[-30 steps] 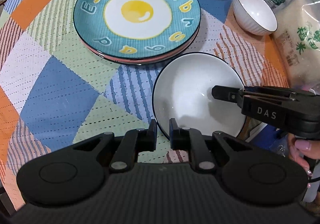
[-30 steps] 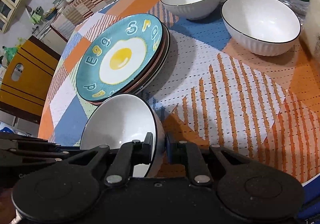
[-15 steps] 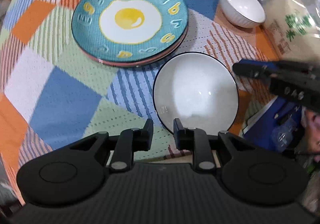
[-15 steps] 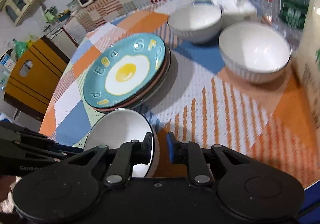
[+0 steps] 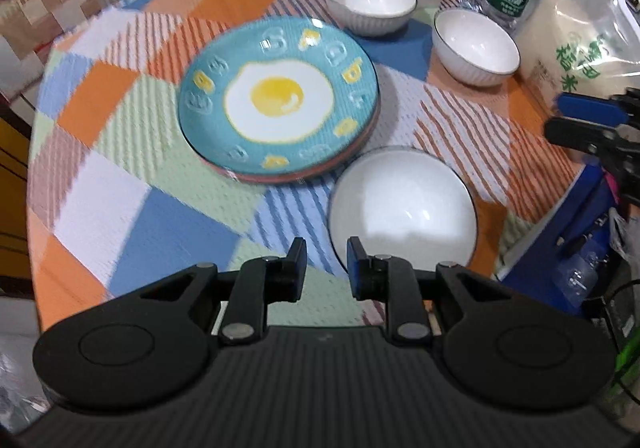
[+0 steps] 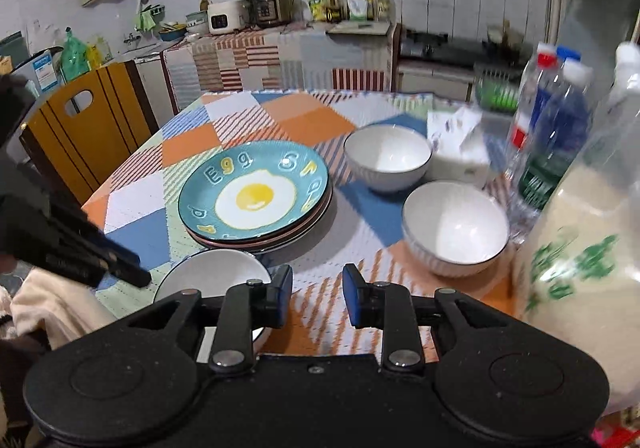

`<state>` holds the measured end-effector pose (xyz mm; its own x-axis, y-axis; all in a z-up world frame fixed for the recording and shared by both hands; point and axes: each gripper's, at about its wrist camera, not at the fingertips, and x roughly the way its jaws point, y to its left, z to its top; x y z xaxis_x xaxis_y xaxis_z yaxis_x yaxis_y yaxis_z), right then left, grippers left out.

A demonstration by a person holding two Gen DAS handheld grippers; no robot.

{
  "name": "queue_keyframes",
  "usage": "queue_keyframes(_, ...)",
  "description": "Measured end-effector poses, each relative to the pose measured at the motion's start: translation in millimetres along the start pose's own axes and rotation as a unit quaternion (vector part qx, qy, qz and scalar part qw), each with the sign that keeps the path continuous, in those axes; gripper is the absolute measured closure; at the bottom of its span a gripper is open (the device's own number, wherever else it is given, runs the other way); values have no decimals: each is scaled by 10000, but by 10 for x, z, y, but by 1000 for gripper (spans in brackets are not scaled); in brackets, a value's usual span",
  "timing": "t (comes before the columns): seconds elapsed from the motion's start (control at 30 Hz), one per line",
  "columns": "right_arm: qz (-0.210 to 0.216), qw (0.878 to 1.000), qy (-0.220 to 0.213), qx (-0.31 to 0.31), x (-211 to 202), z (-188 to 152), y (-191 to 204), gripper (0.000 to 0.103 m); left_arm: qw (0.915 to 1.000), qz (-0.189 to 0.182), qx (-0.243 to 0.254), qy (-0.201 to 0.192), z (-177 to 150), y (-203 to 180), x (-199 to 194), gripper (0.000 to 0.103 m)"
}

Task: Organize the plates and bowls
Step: 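Set the white bowl down beside the plate stack and open both grippers, then move both grippers to the second white bowl beside the rice bag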

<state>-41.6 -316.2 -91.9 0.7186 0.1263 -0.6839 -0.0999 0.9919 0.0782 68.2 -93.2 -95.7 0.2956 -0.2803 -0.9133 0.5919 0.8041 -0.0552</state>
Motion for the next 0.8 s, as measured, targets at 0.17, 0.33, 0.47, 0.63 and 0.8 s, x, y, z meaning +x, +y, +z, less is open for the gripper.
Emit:
queue_keyframes(0.17,-273,9989,-356,-149,-167,13,-29,54,9987,171,155,-458,178,0,-127,82)
queue_keyframes(0.33,-505,9961,-720,-83,-193,-74,-98,37,9963,37,164,-839,347,-82,-148,73)
queue_keyframes(0.47,-778,9928,-898,-140,-71,-213,-113,29,9946,-214,94,-1009,489,-190,-73,61)
queue_keyframes(0.63,-1053,9916,-715,247,208,-324,-213,28,9905,-617,-61,-1224,667,-309,53,50)
queue_keyframes(0.8,-1191,9867,-592,938,486,-380,-380,27,9853,-976,-201,-1388,810,-429,214,44)
